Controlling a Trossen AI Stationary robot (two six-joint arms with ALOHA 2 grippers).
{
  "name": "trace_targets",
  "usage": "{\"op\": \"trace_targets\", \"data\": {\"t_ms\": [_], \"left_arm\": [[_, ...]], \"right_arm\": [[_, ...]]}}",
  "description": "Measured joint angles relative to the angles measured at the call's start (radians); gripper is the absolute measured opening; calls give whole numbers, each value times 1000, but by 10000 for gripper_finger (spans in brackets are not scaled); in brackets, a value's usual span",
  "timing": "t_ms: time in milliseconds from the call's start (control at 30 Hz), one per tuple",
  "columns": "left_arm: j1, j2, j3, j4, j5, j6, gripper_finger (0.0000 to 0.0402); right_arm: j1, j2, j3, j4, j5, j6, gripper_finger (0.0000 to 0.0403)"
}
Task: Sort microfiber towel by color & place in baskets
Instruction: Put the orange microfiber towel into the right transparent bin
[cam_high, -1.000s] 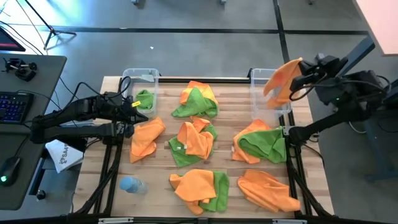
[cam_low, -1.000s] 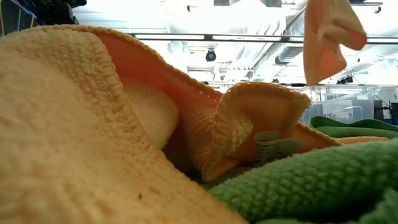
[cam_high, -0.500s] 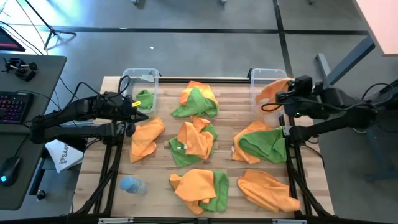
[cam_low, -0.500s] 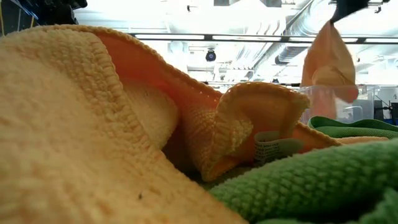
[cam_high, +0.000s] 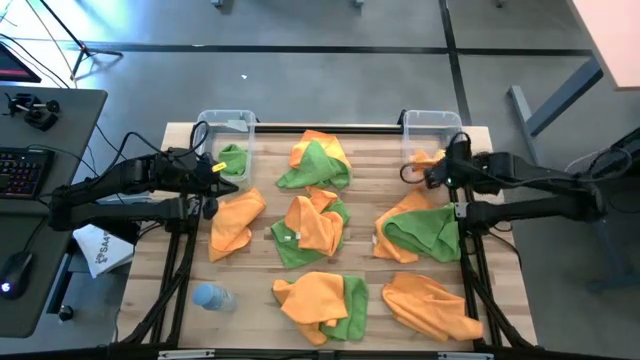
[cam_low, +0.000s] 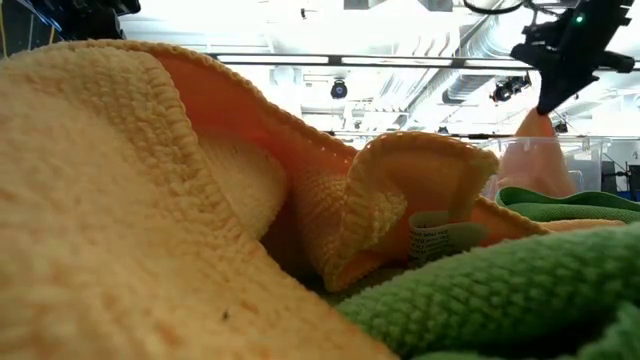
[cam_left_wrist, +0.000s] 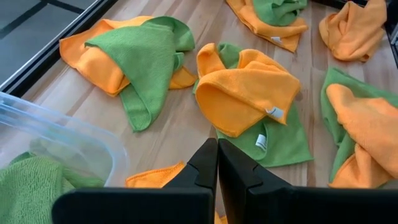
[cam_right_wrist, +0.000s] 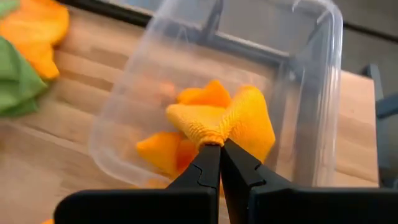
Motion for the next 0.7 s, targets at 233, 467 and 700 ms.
{"op": "trace_targets", "data": {"t_ms": [233, 467, 700], "left_arm": [[0, 0, 0, 1, 0, -10, 0], [0, 0, 0, 1, 0, -37, 0], [0, 0, 0, 1, 1, -37, 0]], "right_arm": [[-297, 11, 1, 207, -204, -363, 0], [-609, 97, 2, 283, -433, -652, 0], [-728, 228, 2, 337, -534, -932, 0]]}}
